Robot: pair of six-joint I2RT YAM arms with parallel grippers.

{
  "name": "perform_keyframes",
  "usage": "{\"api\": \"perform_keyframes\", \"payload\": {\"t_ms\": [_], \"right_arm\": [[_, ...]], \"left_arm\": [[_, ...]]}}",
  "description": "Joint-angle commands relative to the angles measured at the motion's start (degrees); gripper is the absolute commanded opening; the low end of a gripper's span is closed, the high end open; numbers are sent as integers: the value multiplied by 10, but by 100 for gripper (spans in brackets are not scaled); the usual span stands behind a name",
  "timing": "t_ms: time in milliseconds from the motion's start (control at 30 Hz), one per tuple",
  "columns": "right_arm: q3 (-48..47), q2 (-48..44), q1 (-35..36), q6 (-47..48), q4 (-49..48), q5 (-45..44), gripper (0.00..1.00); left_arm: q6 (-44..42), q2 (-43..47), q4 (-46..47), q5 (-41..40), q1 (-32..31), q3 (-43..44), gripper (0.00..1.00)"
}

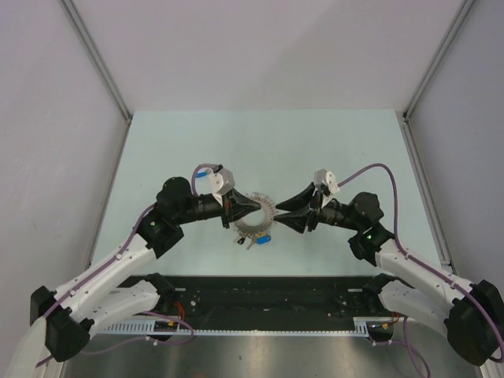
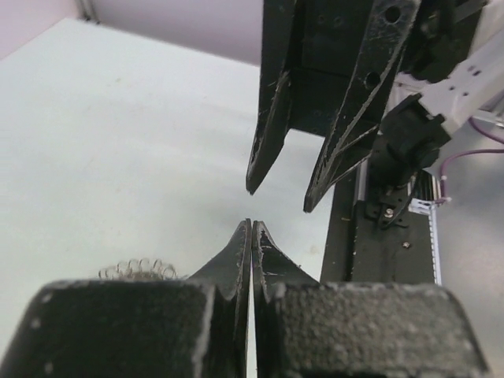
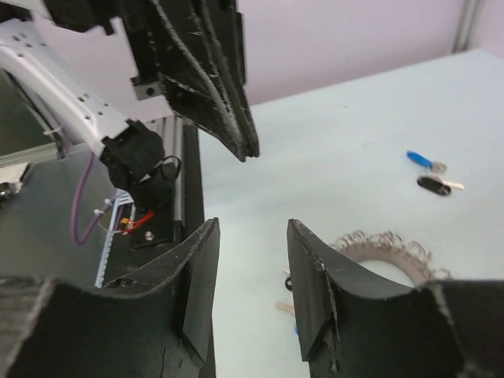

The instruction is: Put the keys on the keyring

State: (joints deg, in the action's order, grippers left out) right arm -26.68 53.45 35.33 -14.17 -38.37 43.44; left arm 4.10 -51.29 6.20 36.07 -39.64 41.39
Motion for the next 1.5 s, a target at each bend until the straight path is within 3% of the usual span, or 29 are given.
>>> {"api": "perform_keyframes", "payload": {"t_ms": [0,33,267,533,767,1033,1467], "right_arm": [[-21,-5,-11,35,110,-56,45],[-22,-5,-11,39,132,-65,45],[-63,48,32,92,343,-188,49],[-155,208,136,141,433,-322,52],[-211,292,228,140,450,-434,50],[-300,392,309,115,503,-592,42],[-395,521,358,96,583,-656,34]], "left_arm": [[1,6,-58,-78,-2,5,0],[6,12,-58,-126,-2,-2,1],[45,34,-121,-262,-1,-27,33],[98,43,-229,-391,48,4,72],[86,77,-305,-470,126,7,99],[87,104,-281,-499,192,-25,100],[66,138,-283,-515,212,-33,100]]}}
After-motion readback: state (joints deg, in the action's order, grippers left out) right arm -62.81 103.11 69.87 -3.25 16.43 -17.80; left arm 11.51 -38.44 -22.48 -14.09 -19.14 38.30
